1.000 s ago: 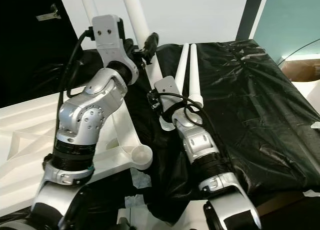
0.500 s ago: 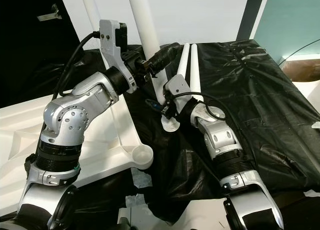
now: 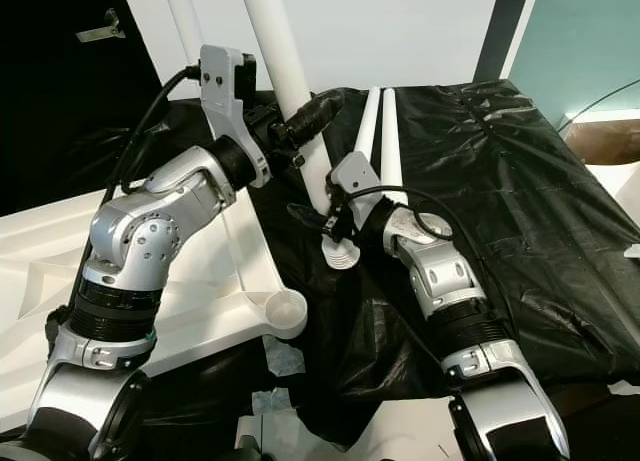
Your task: Building children table
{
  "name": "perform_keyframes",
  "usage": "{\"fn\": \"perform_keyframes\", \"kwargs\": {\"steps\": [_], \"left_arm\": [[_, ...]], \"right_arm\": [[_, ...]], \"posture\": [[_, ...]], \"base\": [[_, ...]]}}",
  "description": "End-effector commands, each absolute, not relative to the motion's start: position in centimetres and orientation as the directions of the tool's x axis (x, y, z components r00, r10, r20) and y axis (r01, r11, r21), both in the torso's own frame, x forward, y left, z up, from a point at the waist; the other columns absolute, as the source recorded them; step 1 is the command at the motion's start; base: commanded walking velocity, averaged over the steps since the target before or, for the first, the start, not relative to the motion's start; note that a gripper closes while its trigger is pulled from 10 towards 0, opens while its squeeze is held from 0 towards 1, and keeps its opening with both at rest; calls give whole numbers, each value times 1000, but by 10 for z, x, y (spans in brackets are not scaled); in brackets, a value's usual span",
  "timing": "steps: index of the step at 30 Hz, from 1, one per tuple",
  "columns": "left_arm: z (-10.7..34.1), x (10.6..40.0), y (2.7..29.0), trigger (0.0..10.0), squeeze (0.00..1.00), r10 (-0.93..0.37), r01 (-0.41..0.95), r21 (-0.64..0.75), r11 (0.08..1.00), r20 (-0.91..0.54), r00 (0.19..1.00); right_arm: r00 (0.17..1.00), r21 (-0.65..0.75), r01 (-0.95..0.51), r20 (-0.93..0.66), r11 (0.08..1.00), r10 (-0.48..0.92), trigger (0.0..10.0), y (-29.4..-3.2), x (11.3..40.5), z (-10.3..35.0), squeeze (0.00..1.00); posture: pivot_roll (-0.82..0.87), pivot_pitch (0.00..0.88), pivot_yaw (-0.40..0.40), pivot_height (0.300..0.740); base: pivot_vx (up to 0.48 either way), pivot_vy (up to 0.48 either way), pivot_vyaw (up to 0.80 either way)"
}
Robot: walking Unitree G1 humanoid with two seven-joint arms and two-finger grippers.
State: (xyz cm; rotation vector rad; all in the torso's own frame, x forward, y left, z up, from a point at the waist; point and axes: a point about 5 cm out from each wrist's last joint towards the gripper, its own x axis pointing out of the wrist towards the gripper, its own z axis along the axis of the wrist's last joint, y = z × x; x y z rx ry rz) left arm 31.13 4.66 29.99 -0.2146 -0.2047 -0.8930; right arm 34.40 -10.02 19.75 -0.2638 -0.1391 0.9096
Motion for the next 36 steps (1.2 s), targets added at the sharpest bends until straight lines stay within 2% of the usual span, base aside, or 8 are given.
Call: {"fn": "perform_keyframes", "kwargs": {"steps": [1,2,4,11,12,20,22,36], "left_arm": [[303,307,43,0,0,-811,850,-48,524,278,516],[305,307,41,9529,0,-805,844,-44,534,280,523],[306,307,40,10000,0,-799,838,-39,544,281,532],[312,307,37,10000,0,-753,802,-48,596,313,578],[315,311,38,10000,0,-692,753,-82,653,339,638],[319,316,39,10000,0,-574,648,-137,749,353,739],[323,320,38,10000,0,-491,567,-169,806,345,800],[323,322,26,10000,0,-396,473,-217,854,320,861]], "right_arm": [[617,-280,-750,35,600,787,10000,-101,347,203,725],[630,-265,-741,46,617,775,10000,-102,349,204,1000],[643,-256,-730,56,633,764,10000,-103,350,205,1000],[677,-241,-695,97,678,729,10000,-102,352,209,1000],[690,-216,-682,127,699,712,10000,-93,349,209,0],[728,-195,-635,173,747,664,10000,-76,345,209,0],[778,-200,-570,180,797,602,10000,-66,347,207,0],[884,-250,-375,193,893,425,10000,-51,351,196,0]], "posture": [[95,0,52,740],[96,0,50,740],[96,0,50,740],[96,0,48,740],[97,0,43,740],[101,0,38,740],[105,4,32,740],[113,10,23,740]], "base": [[0,0,0],[0,0,0],[0,0,0],[0,0,0],[0,0,0],[0,0,0],[0,0,0],[0,0,0]]}}
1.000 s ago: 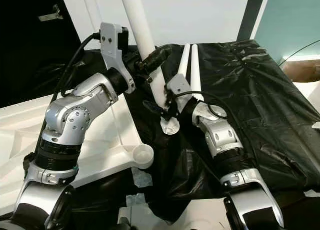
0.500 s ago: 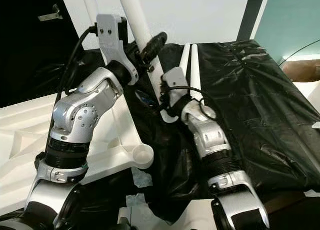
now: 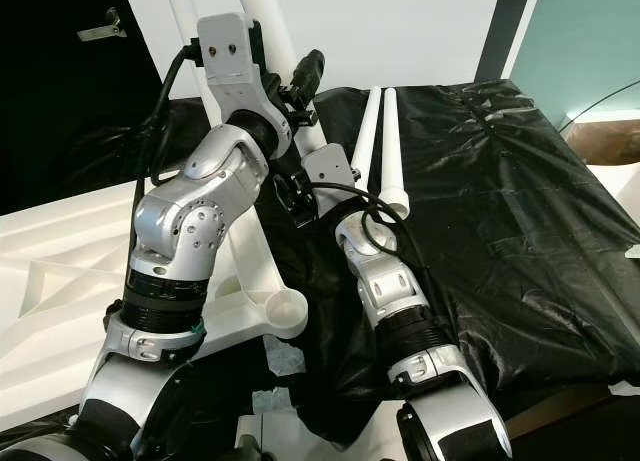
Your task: Building children table
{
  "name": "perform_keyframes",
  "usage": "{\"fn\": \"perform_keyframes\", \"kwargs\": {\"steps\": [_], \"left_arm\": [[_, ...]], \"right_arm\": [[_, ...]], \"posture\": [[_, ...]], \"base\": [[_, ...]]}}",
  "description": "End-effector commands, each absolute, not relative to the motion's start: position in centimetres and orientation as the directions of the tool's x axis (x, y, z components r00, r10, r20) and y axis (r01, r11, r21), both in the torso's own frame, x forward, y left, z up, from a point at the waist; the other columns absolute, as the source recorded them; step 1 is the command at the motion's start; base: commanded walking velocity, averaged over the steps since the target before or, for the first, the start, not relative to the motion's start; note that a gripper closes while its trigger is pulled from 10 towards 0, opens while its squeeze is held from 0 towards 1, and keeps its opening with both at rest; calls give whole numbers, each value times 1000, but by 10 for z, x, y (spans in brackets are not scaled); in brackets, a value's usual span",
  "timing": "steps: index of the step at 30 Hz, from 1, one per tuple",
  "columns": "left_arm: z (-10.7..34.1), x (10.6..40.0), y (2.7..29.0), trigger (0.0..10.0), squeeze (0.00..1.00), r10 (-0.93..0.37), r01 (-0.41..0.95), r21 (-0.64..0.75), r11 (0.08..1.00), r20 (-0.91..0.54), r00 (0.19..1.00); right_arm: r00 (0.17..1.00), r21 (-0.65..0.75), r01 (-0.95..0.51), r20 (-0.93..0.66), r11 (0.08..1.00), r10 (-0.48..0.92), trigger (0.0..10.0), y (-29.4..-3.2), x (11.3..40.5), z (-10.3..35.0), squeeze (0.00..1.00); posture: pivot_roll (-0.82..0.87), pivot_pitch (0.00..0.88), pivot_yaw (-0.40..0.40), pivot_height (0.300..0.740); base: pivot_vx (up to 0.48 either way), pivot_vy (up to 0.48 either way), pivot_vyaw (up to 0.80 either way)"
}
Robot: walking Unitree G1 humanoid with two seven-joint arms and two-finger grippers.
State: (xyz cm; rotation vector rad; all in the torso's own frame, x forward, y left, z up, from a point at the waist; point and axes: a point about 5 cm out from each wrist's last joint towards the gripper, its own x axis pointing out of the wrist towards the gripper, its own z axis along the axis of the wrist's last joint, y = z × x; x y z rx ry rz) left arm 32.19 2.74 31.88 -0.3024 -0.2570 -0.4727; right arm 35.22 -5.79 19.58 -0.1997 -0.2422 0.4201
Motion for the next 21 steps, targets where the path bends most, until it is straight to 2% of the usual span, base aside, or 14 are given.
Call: {"fn": "perform_keyframes", "kwargs": {"steps": [1,6,7,9,10,12,13,20,21], "left_arm": [[323,321,24,10000,0,-390,466,-219,857,315,865],[323,321,23,10000,0,-387,463,-221,859,313,867],[323,320,22,10000,0,-382,456,-220,862,308,872],[323,320,22,10000,0,-382,456,-220,862,308,872],[322,320,20,10000,0,-380,452,-220,864,304,874],[322,320,20,10000,0,-380,452,-220,864,304,874],[322,319,19,10000,0,-380,450,-216,867,300,875],[323,319,17,10000,0,-383,452,-207,868,300,874],[323,316,14,10000,1000,-417,492,-208,846,319,851]], "right_arm": [[897,-256,-349,189,902,400,10000,-49,352,194,0],[904,-259,-332,187,907,384,10000,-47,352,193,0],[912,-285,-300,195,910,361,6784,-47,353,195,0],[912,-285,-300,195,910,361,6784,-47,353,195,0],[920,-290,-266,207,919,332,2902,-48,354,196,0],[920,-290,-266,207,919,332,2902,-48,354,196,0],[922,-299,-247,219,922,318,0,-48,354,198,0],[925,-284,-245,217,927,311,0,-48,354,197,0],[931,-236,-255,202,938,304,10000,-50,356,195,0]], "posture": [[117,13,22,740],[117,13,22,740],[118,15,22,740],[118,15,22,740],[118,15,22,740],[118,15,22,740],[118,15,22,740],[118,15,22,740],[118,15,22,740]], "base": [[0,0,0],[0,0,0],[0,0,0],[0,0,0],[0,0,0],[0,0,0],[0,0,0],[0,0,0],[0,0,0]]}}
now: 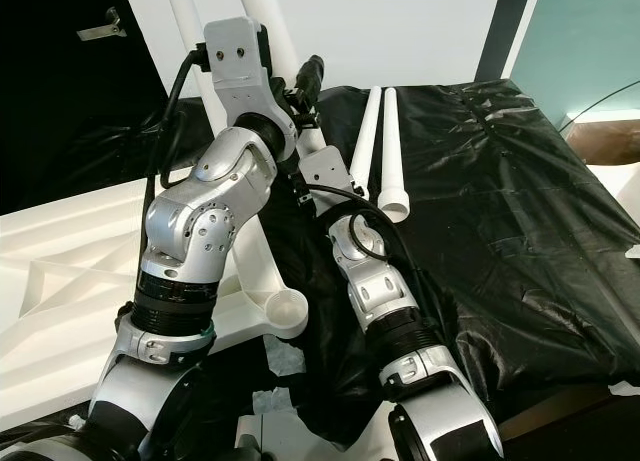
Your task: Building children table
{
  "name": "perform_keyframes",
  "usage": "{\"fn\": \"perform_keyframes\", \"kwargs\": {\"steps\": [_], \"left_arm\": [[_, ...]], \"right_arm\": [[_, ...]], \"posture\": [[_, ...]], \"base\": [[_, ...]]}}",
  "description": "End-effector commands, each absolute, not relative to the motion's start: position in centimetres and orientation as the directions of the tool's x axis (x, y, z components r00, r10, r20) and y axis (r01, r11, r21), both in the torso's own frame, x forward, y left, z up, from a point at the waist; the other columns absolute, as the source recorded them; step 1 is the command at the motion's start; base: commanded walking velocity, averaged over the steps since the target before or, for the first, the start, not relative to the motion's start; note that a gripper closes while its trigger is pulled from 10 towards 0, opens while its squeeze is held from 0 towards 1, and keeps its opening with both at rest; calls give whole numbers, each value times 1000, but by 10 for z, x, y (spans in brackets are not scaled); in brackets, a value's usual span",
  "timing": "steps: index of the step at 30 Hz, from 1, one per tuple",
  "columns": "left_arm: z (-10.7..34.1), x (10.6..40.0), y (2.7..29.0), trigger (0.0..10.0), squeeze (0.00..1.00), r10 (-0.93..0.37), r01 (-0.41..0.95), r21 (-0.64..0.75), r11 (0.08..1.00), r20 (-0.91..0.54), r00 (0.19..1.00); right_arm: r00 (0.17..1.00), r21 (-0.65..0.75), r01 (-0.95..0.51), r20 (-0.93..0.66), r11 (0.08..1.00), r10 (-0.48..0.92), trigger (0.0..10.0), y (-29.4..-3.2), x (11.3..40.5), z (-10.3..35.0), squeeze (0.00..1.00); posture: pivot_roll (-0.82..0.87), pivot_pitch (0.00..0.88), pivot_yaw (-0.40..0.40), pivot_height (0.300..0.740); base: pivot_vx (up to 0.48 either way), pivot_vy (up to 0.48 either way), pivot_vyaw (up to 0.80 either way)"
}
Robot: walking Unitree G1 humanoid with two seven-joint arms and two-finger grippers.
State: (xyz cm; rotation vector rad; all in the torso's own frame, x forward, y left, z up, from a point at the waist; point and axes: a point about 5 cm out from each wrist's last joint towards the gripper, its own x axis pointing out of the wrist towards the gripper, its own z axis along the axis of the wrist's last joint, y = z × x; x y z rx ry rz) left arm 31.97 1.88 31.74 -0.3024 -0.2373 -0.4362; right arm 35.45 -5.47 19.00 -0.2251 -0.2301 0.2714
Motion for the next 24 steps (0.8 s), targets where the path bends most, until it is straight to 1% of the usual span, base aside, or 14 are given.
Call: {"fn": "perform_keyframes", "kwargs": {"steps": [1,2,4,5,7,8,14,15,18,19,20,21,23,24], "left_arm": [[323,316,14,10000,1000,-417,492,-208,846,319,851],[324,314,12,10000,1000,-440,517,-195,834,330,835],[324,314,12,10000,1000,-440,517,-195,834,330,835],[323,314,12,10000,1000,-460,529,-151,835,338,821],[323,314,12,10000,1000,-460,529,-151,835,338,821],[323,315,12,10000,0,-474,533,-100,840,343,811],[323,315,13,10000,0,-480,530,-65,846,343,808],[326,315,17,10000,0,-487,534,-37,844,364,794],[326,315,17,10000,0,-487,534,-37,844,364,794],[323,314,27,10000,0,-499,542,-18,840,368,785],[323,314,27,10000,0,-499,542,-18,840,368,785],[315,314,39,10000,0,-505,540,5,842,360,784],[315,314,39,10000,0,-505,540,5,842,360,784],[306,313,50,10000,0,-513,537,31,843,345,786]], "right_arm": [[931,-236,-255,202,938,304,10000,-50,356,195,0],[935,-202,-260,192,944,299,10000,-52,358,195,0],[935,-202,-260,192,944,299,10000,-52,358,195,0],[938,-174,-265,181,949,295,10000,-55,360,194,0],[938,-174,-265,181,949,295,10000,-55,360,194,0],[944,-158,-256,173,954,282,10000,-58,362,194,0],[947,-152,-248,169,957,273,10000,-60,363,194,0],[955,-129,-231,158,964,250,9373,-64,366,194,0],[955,-129,-231,158,964,250,9373,-64,366,194,0],[965,-95,-209,143,973,221,7804,-71,370,194,0],[965,-95,-209,143,973,221,7804,-71,370,194,0],[969,-66,-200,138,978,207,10000,-77,373,196,0],[969,-66,-200,138,978,207,10000,-77,373,196,0],[969,-35,-205,132,978,208,10000,-82,375,196,0]], "posture": [[118,15,22,740],[118,15,22,740],[118,15,22,740],[114,13,25,740],[114,13,25,740],[114,13,24,740],[114,13,24,740],[113,12,23,740],[113,12,23,740],[113,8,23,740],[113,8,23,740],[113,8,23,740],[113,8,23,740],[109,4,18,740]], "base": [[0,0,0],[0,0,0],[0,0,0],[0,0,0],[0,0,0],[0,0,0],[0,0,0],[0,0,0],[0,0,0],[0,0,0],[0,0,0],[0,0,0],[0,0,0],[0,0,0]]}}
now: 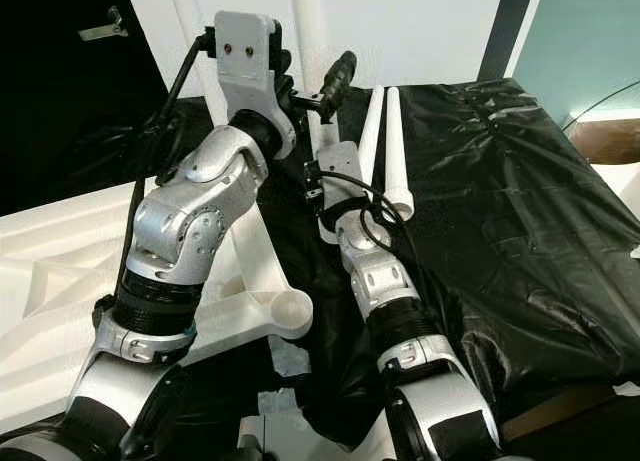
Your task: Building children table
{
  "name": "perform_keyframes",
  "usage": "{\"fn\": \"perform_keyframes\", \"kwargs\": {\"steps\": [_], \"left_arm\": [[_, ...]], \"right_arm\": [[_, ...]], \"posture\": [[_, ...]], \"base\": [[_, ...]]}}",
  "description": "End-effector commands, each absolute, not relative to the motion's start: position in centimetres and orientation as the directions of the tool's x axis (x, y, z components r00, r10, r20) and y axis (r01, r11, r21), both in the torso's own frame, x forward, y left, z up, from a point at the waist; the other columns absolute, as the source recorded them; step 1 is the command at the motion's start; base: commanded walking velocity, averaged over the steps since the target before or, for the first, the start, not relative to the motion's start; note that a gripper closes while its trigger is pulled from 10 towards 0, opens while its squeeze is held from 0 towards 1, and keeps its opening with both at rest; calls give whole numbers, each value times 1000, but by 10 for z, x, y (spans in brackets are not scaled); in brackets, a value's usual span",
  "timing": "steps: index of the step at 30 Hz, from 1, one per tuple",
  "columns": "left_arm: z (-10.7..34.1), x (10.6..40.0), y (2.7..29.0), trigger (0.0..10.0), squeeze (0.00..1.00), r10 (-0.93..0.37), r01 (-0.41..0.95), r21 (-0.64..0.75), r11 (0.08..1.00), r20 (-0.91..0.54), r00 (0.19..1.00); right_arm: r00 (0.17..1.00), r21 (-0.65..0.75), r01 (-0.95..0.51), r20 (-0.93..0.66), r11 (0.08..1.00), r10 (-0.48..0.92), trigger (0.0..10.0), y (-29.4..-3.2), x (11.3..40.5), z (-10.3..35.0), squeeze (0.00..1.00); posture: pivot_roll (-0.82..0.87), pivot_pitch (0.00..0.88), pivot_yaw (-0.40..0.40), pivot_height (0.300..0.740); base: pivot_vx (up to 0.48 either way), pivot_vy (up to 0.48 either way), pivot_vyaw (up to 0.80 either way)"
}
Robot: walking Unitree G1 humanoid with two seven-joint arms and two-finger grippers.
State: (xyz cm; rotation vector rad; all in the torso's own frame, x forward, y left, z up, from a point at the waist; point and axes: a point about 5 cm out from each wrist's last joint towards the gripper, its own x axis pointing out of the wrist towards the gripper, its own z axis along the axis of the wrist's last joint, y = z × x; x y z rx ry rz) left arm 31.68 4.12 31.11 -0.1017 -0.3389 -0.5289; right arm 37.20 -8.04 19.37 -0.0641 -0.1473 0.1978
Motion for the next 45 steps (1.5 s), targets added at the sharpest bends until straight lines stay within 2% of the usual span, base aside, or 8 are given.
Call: {"fn": "perform_keyframes", "kwargs": {"steps": [1,7,12,29,30,31,34,45], "left_arm": [[306,313,50,10000,0,-513,537,31,843,345,786],[294,311,58,10000,0,-516,529,49,847,315,797],[246,299,93,10000,0,-487,471,131,872,165,858],[240,297,96,10000,0,-486,468,143,872,146,862],[217,282,110,10000,0,-527,513,182,839,36,849],[217,282,110,10000,0,-527,513,182,839,36,849],[190,259,128,10000,0,-556,566,225,793,-113,824],[192,258,132,10000,0,-539,546,226,806,-100,836]], "right_arm": [[969,-35,-205,132,978,208,10000,-82,375,196,0],[965,-11,-224,138,975,223,10000,-85,375,197,0],[934,-48,-308,172,950,312,10000,-89,369,196,0],[931,-58,-315,176,947,321,10000,-89,369,196,0],[865,-79,-454,201,888,460,10000,-78,363,198,0],[865,-79,-454,201,888,460,10000,-78,363,198,0],[758,-107,-606,220,788,613,10000,-66,354,197,0],[743,-111,-624,224,774,631,10000,-68,354,198,0]], "posture": [[109,4,18,740],[110,3,15,740],[122,0,1,740],[122,0,1,740],[151,8,-6,740],[151,8,-6,740],[157,15,-9,740],[157,18,-10,740]], "base": [[0,0,0],[0,0,0],[0,0,0],[0,0,0],[0,0,0],[0,0,0],[0,0,0],[0,0,0]]}}
